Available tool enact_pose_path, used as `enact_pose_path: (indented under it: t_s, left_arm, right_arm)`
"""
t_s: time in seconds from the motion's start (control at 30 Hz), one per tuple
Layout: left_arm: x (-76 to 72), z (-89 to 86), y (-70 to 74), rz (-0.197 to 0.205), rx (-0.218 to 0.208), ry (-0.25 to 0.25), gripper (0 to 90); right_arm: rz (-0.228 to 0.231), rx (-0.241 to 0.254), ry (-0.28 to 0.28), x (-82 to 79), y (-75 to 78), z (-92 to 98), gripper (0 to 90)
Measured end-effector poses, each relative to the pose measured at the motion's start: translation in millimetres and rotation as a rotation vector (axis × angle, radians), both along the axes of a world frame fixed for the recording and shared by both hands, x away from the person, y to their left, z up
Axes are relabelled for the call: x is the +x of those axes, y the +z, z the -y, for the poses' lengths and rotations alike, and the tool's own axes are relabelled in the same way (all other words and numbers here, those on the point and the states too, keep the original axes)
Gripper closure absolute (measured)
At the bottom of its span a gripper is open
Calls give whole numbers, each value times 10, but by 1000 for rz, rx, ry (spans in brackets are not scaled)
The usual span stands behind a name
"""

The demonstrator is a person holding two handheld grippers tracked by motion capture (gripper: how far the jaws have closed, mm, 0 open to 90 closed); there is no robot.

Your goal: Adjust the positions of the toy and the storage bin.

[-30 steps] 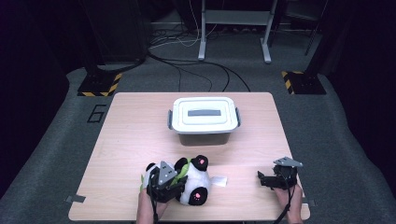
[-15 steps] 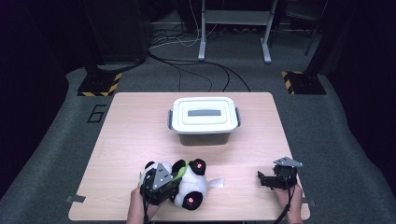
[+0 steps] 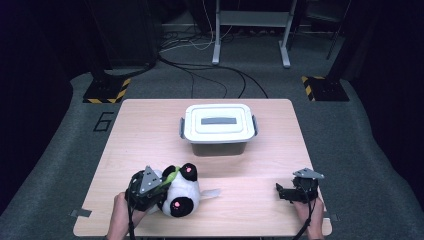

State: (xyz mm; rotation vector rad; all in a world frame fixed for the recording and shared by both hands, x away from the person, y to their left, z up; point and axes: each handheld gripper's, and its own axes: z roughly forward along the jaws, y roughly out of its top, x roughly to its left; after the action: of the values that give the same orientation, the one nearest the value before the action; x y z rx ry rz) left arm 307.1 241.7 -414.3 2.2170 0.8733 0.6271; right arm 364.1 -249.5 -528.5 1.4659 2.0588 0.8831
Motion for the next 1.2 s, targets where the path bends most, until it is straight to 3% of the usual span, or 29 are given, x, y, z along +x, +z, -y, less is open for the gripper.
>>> enact_pose_path:
  t_s: [0.3, 0.43, 0.53, 0.57, 0.7, 0.93, 1.13, 1.2]
  left_arm:
    - [166, -256, 52, 18, 71, 44, 738]
    - [253, -357, 45, 14, 54, 65, 735]
    - [311, -418, -80, -4, 5, 84, 728]
    - [327, -430, -147, -28, -30, 86, 720]
    - [300, -470, -252, 7, -132, 149, 637]
    - [137, -517, -278, 50, -218, 247, 275]
    - [-28, -521, -317, 118, -279, 295, 138]
    - [-45, -531, -333, 123, -288, 309, 100]
  right_arm:
    - [-2, 4, -4, 2, 0, 1, 34]
    - [-1, 3, -7, 3, -1, 1, 33]
    - [-1, 3, -9, 2, 0, 1, 32]
    - [0, 1, -12, 2, -1, 1, 30]
    - [3, -10, -28, 1, 0, -6, 16]
    - [-1, -10, -31, 0, 4, -10, 16]
    - [-33, 17, -23, 35, 33, -17, 1]
    - [-31, 29, -9, 58, 84, -52, 2]
